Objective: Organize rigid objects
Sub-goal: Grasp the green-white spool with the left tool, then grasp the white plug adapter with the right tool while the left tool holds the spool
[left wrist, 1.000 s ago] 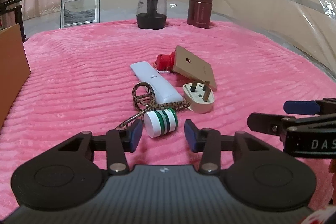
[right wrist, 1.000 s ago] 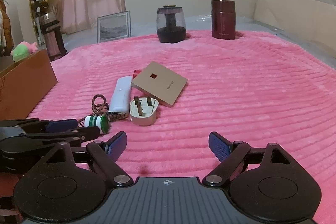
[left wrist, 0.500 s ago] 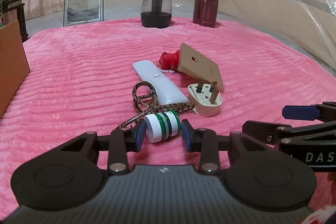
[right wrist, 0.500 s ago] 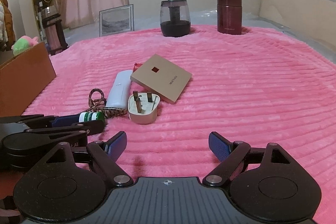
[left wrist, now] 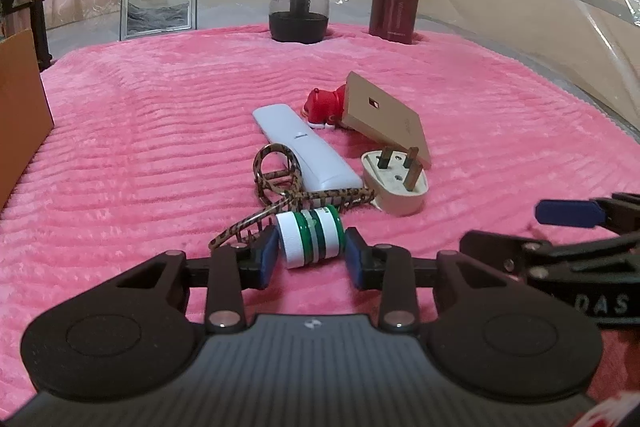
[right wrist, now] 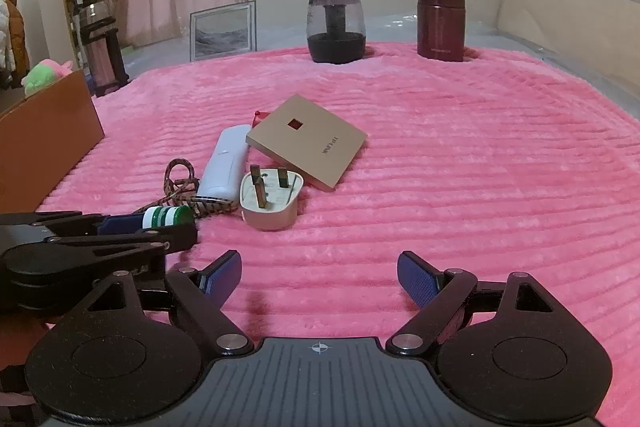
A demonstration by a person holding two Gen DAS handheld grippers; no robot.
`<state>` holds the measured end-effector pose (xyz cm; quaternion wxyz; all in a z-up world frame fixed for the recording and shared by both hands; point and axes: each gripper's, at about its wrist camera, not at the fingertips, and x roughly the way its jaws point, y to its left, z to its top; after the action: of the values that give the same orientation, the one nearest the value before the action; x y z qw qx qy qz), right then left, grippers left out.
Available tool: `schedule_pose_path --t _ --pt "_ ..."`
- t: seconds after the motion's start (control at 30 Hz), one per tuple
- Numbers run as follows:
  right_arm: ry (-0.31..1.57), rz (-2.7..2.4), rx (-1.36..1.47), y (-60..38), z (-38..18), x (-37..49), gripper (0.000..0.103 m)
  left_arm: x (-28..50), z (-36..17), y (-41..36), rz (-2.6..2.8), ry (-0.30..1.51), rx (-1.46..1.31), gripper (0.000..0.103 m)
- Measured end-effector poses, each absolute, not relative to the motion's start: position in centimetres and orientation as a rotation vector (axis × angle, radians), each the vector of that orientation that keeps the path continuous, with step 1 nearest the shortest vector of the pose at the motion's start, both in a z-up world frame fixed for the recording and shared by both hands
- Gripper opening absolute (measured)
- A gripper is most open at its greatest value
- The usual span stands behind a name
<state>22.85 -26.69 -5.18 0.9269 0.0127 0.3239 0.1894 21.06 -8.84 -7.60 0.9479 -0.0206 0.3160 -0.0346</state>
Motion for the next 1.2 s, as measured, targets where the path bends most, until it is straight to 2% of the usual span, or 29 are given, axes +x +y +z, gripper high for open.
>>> schedule_pose_path --t 0.47,0.53,0.6,0.87,1.0,1.2 --pt "0.628 0.461 -0.024 -23.8 -5.6 26.3 0.082 19.2 -6.3 -6.5 -0.142 0.632 -0.05 0.027" --pt "0.633 0.457 -0.043 -23.2 -5.7 27.0 0.07 19.3 -6.4 -6.4 -0.142 0.634 -0.052 0.027" --pt "0.64 0.448 -0.07 -22.6 -5.9 27.7 0.066 19.5 -6.5 -6.3 -0.139 0.636 -0.056 0.027" --pt "0.646 0.448 -0.075 -21.7 -6.5 29.4 0.065 19.5 -6.8 -6.5 -0.154 0.633 -0.051 0.027" --pt "0.655 0.479 -0.07 -21.6 -6.6 29.6 0.046 19.4 -6.9 -6.7 -0.167 0.64 -0.045 0.027" --pt "0.677 0.481 -0.045 -22.3 -6.0 27.8 0.044 18.5 -6.5 -7.0 -0.202 0.64 -0.029 0.027"
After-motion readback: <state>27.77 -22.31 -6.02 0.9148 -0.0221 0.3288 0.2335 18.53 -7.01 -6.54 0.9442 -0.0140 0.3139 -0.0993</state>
